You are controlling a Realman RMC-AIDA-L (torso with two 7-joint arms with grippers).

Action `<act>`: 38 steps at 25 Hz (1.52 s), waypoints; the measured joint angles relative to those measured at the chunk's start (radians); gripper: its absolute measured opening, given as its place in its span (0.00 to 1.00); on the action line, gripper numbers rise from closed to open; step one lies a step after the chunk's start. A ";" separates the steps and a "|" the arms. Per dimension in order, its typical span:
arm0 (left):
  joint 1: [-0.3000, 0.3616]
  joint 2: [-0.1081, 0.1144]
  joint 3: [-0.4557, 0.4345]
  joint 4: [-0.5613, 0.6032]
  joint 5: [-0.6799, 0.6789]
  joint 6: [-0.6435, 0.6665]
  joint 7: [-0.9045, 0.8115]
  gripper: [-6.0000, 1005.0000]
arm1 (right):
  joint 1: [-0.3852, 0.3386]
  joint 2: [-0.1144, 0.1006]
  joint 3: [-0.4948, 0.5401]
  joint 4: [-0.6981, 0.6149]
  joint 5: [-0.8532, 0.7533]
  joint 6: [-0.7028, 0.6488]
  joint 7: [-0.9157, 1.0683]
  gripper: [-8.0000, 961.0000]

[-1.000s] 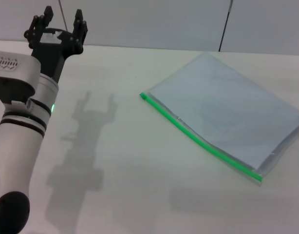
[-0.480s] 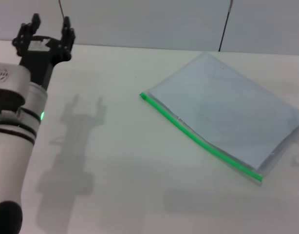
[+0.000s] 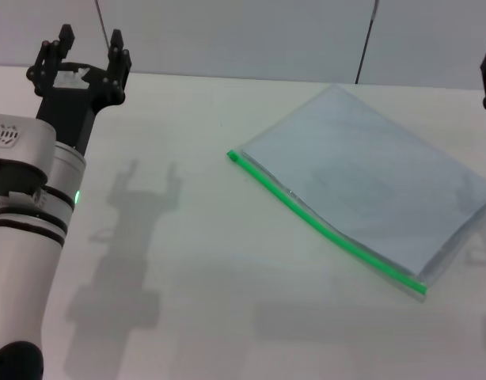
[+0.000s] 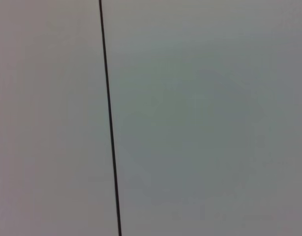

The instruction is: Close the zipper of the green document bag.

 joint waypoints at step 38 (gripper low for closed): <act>-0.109 0.002 0.019 0.107 -0.054 0.001 0.001 0.64 | 0.053 -0.002 -0.029 -0.033 0.122 -0.071 -0.078 0.57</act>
